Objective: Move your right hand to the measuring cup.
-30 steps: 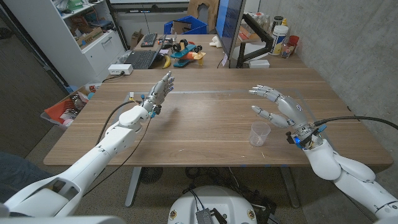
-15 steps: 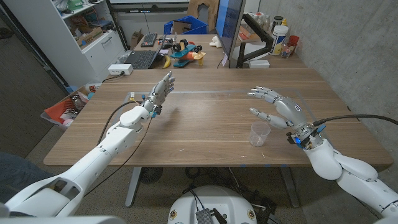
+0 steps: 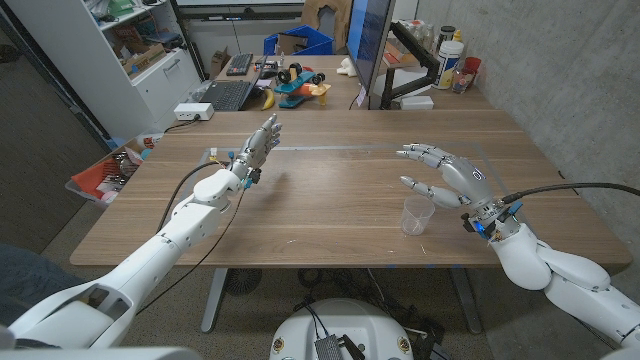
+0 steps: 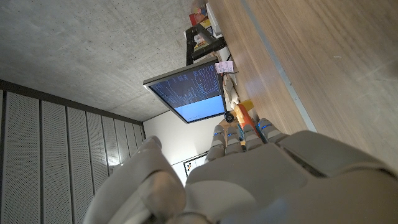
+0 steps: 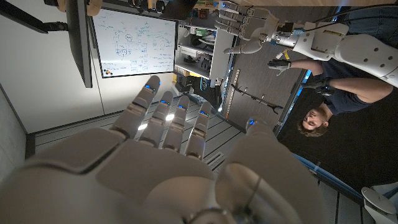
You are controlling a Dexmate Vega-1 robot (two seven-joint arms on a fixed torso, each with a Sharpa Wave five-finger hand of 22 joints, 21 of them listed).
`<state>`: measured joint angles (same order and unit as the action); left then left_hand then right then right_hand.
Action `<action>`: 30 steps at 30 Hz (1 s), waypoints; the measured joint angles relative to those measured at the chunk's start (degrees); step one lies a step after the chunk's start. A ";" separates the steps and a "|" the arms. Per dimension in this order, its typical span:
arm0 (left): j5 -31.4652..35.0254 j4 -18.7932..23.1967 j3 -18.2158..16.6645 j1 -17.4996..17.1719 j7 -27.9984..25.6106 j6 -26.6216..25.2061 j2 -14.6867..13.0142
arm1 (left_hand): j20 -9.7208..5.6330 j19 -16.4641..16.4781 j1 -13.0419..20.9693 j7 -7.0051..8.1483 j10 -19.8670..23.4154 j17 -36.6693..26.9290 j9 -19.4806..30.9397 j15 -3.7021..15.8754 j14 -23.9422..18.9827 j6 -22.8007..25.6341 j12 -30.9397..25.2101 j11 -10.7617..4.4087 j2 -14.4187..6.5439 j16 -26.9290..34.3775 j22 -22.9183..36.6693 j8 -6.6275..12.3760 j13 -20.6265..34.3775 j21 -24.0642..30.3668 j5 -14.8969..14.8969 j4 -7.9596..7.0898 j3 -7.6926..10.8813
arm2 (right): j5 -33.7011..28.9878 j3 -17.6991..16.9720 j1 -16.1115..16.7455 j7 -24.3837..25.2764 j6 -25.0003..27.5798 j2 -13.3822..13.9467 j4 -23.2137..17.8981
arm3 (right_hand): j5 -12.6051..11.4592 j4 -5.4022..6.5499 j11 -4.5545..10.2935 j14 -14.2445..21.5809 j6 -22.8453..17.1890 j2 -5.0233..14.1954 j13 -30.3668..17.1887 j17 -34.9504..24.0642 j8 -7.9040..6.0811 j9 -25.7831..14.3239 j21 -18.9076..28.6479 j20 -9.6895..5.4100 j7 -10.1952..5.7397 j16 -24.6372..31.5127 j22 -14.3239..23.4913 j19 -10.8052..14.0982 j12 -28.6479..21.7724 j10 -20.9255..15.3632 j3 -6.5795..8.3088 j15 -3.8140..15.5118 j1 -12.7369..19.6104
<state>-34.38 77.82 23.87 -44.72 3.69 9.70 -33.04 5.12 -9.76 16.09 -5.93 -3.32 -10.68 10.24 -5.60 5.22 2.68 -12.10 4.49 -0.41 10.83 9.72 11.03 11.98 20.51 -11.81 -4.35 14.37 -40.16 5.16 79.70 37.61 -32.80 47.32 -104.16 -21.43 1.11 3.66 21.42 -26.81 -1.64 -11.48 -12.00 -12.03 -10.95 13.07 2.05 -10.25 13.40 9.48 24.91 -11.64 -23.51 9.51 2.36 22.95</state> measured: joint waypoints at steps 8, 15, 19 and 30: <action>0.10 0.07 0.09 0.13 -0.11 -0.12 0.07 | 0.00 0.00 0.00 0.21 0.00 0.00 0.00 0.00 0.00 0.21 0.00 0.00 0.00 0.00 0.00 0.00 -0.28 -0.39 0.00 0.00 0.00 | 0.01 0.37 0.14 0.64 1.49 0.82 -0.28 | -0.45 0.00 0.32 0.19 0.00 0.00 0.00 0.00 0.00 0.00 -0.06 0.00 0.00 0.06 0.00 0.00 0.00 0.32 0.00 0.20 0.00; 0.33 0.38 0.19 0.25 -0.27 -0.59 0.02 | 0.00 0.00 0.00 0.21 0.00 0.00 0.00 0.00 0.00 0.20 0.00 0.00 0.00 0.00 0.00 0.00 -0.28 -0.39 -0.27 0.00 0.00 | -0.51 0.92 0.88 0.92 3.04 3.18 -1.07 | -0.45 0.00 0.32 -0.76 0.00 0.01 0.00 0.00 0.00 0.00 -0.39 0.00 0.01 -0.33 0.00 0.00 0.34 0.32 0.00 0.11 -0.01; 0.37 0.67 0.22 0.39 -0.27 -0.70 -0.11 | 0.00 0.00 0.00 0.21 0.00 0.00 0.00 0.00 0.00 0.20 0.00 0.00 0.00 0.00 0.00 0.00 -0.28 -0.61 -0.27 0.00 0.00 | -0.74 1.00 1.26 1.25 3.97 3.88 -1.32 | -0.45 0.00 0.32 -0.76 -0.01 0.46 0.00 0.00 0.00 0.00 -0.39 0.00 0.01 -0.33 0.00 0.00 0.34 0.32 0.00 0.11 -0.46; 0.55 1.31 0.28 0.52 -0.26 -1.13 -0.32 | 0.20 -0.21 0.00 0.21 -0.01 0.00 0.00 0.00 0.00 0.20 0.00 -0.01 0.00 0.00 0.00 0.00 -0.27 -1.05 -0.27 0.18 -0.19 | -1.01 1.65 1.85 1.71 5.53 5.48 -1.70 | -0.45 0.00 0.24 -1.69 -0.01 0.46 0.00 0.29 0.00 0.00 -0.79 0.00 0.01 -0.82 0.00 0.01 0.34 0.84 0.00 -0.21 -0.46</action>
<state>-33.82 79.13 24.15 -44.19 3.43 8.58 -33.36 5.32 -9.96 16.09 -5.72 -3.33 -10.68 10.24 -5.60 5.22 2.88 -12.10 4.48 -0.41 10.83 9.72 11.03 11.71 19.46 -12.08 -4.16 14.18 -41.18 6.81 81.55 39.32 -27.27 52.80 -105.86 -21.88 1.12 3.90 19.73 -26.81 -1.18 -11.48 -11.71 -12.03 -10.95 12.28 2.05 -10.24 12.58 9.47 24.91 -11.31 -22.67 9.51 2.15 22.49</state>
